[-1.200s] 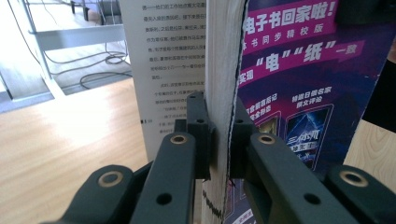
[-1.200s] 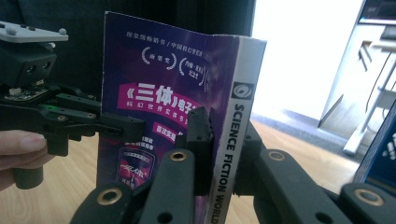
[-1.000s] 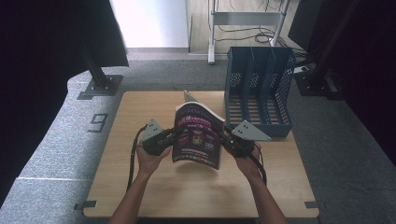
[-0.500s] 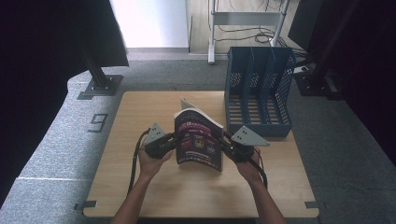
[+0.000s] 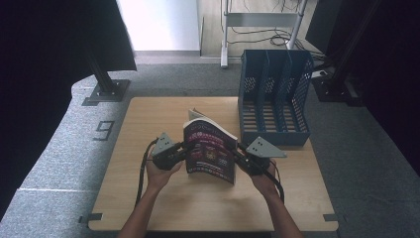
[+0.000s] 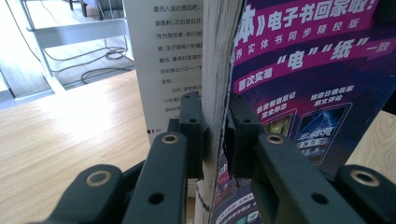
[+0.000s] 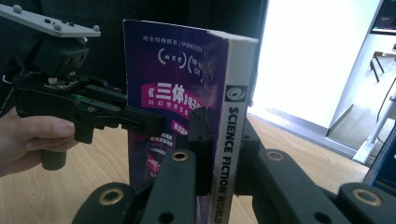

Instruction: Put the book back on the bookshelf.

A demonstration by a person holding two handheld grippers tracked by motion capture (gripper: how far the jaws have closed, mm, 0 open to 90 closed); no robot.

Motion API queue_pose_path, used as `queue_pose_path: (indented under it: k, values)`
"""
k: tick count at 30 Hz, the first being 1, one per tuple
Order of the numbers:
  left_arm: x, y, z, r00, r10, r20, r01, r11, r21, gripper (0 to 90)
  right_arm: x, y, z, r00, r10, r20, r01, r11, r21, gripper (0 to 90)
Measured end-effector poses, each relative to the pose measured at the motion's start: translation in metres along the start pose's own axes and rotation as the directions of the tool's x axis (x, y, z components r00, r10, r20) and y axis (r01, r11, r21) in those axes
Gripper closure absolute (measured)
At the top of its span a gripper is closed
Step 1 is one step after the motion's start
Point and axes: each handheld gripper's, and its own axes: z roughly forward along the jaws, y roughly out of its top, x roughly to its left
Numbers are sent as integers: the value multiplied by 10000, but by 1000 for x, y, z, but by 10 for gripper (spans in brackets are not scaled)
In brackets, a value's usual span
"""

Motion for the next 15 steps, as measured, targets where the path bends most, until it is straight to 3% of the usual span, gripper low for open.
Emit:
queue_pose_path:
  k: [15]
  values:
    - [2, 2, 5, 9999, 50, -123, -52, 9999, -115, 822, -1, 0, 4, 9997, -148, 202, 149, 9999, -42, 813]
